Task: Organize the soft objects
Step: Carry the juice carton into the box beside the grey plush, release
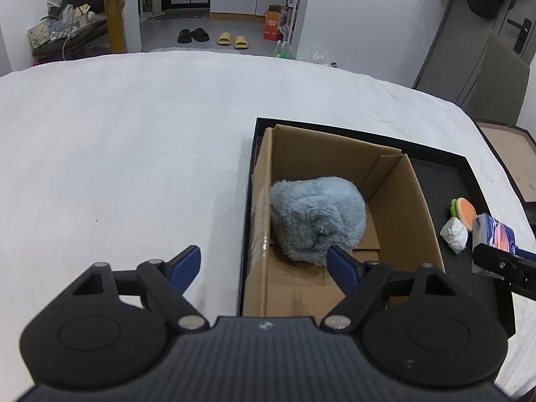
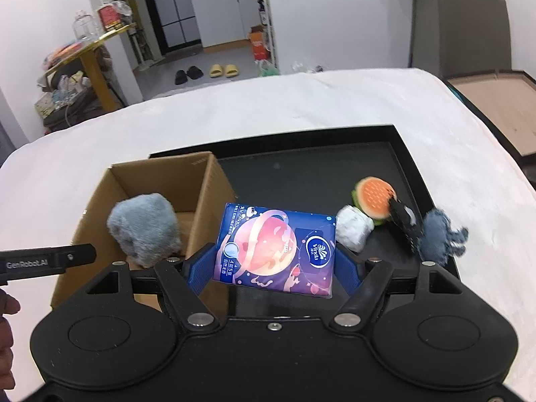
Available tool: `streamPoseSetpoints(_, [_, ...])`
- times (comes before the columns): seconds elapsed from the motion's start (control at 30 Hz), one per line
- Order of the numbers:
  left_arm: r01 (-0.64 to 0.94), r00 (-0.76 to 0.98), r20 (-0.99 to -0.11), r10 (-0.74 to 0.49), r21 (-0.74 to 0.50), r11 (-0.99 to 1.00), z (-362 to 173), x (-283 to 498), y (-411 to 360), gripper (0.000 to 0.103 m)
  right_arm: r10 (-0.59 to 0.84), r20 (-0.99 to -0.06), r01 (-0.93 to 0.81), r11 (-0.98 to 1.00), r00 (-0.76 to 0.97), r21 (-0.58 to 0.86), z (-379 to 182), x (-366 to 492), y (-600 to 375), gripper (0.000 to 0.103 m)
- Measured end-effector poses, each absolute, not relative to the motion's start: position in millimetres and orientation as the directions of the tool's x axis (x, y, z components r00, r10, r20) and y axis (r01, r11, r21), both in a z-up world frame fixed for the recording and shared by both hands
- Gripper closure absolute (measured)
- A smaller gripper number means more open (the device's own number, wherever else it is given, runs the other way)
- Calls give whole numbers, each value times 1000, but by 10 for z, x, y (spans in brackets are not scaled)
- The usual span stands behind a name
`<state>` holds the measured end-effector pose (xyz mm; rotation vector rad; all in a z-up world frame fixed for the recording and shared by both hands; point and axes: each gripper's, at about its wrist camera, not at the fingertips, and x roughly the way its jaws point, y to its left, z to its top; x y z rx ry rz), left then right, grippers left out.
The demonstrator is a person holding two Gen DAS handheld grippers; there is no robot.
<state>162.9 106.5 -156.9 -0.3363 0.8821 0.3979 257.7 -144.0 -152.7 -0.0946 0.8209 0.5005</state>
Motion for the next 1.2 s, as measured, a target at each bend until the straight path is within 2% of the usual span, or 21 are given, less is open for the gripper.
streamPoseSetpoints(0.17, [-466, 576, -798, 176, -144, 873, -1599, 1593, 1104, 35, 412, -705, -491, 865, 578, 103, -1473, 2505, -1322, 31])
streamPoseSetpoints(0.37, [-465, 575, -805, 144, -176, 868, -1671, 1584, 1141, 54, 437, -683, -524, 847, 586, 92, -1428, 2435, -1178, 31])
streamPoseSetpoints(0.47, [-462, 571, -810, 134, -182, 868, -1706, 1578, 1161, 67, 453, -671, -539, 837, 587, 93, -1405, 2424, -1105, 31])
streamPoseSetpoints(0.53, [-460, 572, -810, 133, -183, 869, -1724, 1562, 1177, 81, 462, -665, -552, 829, 587, 89, -1397, 2421, -1047, 31])
streamPoseSetpoints(0.63, [-452, 577, -808, 123, -190, 872, -1743, 1541, 1203, 89, 473, -660, -569, 818, 583, 84, -1388, 2411, -951, 31])
streamPoseSetpoints(0.77, [-438, 585, -802, 115, -194, 878, -1742, 1527, 1188, 92, 493, -653, -593, 801, 575, 82, -1368, 2393, -827, 31])
streamPoseSetpoints(1.2, [-446, 586, -807, 75, -244, 861, -1737, 1517, 1285, 91, 539, -648, -676, 735, 537, 52, -1347, 2454, -447, 31])
